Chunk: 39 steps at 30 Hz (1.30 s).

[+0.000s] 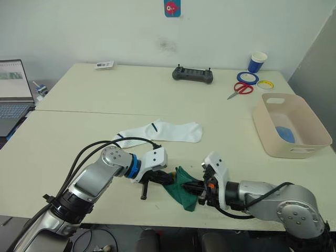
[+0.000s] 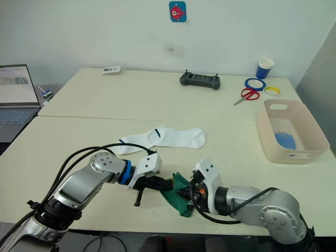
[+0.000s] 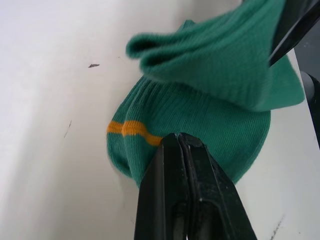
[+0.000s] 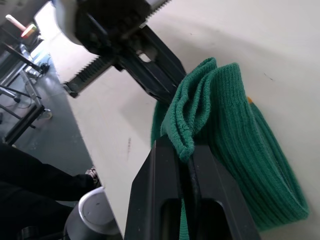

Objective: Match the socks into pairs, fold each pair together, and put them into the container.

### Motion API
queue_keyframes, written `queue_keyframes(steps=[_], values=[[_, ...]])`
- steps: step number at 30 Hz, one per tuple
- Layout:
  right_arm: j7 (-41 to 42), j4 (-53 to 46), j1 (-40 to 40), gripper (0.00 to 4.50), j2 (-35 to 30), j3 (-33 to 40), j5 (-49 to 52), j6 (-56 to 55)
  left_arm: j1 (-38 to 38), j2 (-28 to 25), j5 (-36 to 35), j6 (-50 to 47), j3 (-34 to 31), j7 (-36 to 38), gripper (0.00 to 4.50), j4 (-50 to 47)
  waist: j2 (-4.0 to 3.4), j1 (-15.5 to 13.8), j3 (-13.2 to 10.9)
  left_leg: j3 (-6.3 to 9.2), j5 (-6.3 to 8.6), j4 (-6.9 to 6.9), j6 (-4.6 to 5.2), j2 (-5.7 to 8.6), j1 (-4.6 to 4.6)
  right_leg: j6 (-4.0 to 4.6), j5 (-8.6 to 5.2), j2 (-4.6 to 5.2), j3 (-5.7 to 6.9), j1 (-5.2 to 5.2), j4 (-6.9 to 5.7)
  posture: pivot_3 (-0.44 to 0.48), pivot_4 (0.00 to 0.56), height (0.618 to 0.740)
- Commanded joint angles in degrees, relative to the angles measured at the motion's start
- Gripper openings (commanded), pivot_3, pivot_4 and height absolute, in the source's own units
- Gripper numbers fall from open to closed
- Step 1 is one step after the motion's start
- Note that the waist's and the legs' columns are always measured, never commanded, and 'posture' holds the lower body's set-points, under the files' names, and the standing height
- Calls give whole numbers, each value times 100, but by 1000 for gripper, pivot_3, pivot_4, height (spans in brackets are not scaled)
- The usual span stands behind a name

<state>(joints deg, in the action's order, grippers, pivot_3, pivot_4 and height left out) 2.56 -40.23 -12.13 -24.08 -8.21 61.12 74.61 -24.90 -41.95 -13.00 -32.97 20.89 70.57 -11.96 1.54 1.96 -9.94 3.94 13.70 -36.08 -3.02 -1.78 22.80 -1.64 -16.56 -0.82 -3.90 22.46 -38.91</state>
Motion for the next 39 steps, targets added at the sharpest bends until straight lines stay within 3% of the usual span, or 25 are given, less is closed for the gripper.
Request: queue_keyframes(steps=[1,4,7,15,17,20,23,30,32,39], values=[[-71,87,-107,36,151,-115,-214,-41,-35,-99,-24,101,-200,-36,0,-16,0,3,0,0,0,0,0,0,-1,0,0,0,0,1,0,0,150,740],[-84,174,-141,36,294,-159,-356,-56,-59,-122,-3,155,-233,-45,0,74,-1,6,0,0,0,1,0,-1,0,0,0,-2,1,6,-4,0,150,740],[-100,90,-254,737,474,-29,-174,25,-82,-129,27,231,-294,-70,0,177,-1,7,-1,0,0,1,0,-2,4,0,0,-2,-1,11,-5,0,150,740],[-670,-289,-551,3513,492,844,1132,115,-269,62,-56,656,-696,-332,0,600,-3,2,-2,1,0,1,0,-2,11,0,0,-2,2,16,-6,0,150,740],[-629,-545,-490,3513,150,1086,1415,-29,-386,163,-202,738,-883,-350,0,697,-3,-11,-6,1,0,1,0,-1,13,0,0,0,2,17,-4,0,150,740],[-329,-884,-184,3513,-633,1072,795,-158,-586,255,-406,891,-1015,-187,0,723,0,-19,-10,-1,0,0,0,1,16,-1,0,2,1,17,0,0,150,740],[59,-1020,174,2954,-1245,660,-15,-532,-751,276,-596,914,-910,151,0,553,-1,-11,-10,-1,0,1,0,2,15,-1,0,1,3,17,2,0,150,740],[1065,-862,302,495,-1938,-1001,-1994,-1731,-741,382,-611,1195,-202,957,0,27,-1,54,-10,-5,0,1,0,0,11,-1,0,-3,-3,19,-4,0,150,740],[1225,-754,316,55,-1926,-1187,-2310,-1959,-662,385,-501,1354,-44,1029,0,17,-1,58,-10,-6,0,1,0,0,11,-1,0,-3,-4,19,-4,0,150,740],[1584,-396,277,55,-1986,-1613,-3212,-2184,-315,77,325,2381,472,1309,0,620,0,55,-11,-4,0,-1,0,0,9,-1,0,-3,-3,17,-5,0,150,740]])
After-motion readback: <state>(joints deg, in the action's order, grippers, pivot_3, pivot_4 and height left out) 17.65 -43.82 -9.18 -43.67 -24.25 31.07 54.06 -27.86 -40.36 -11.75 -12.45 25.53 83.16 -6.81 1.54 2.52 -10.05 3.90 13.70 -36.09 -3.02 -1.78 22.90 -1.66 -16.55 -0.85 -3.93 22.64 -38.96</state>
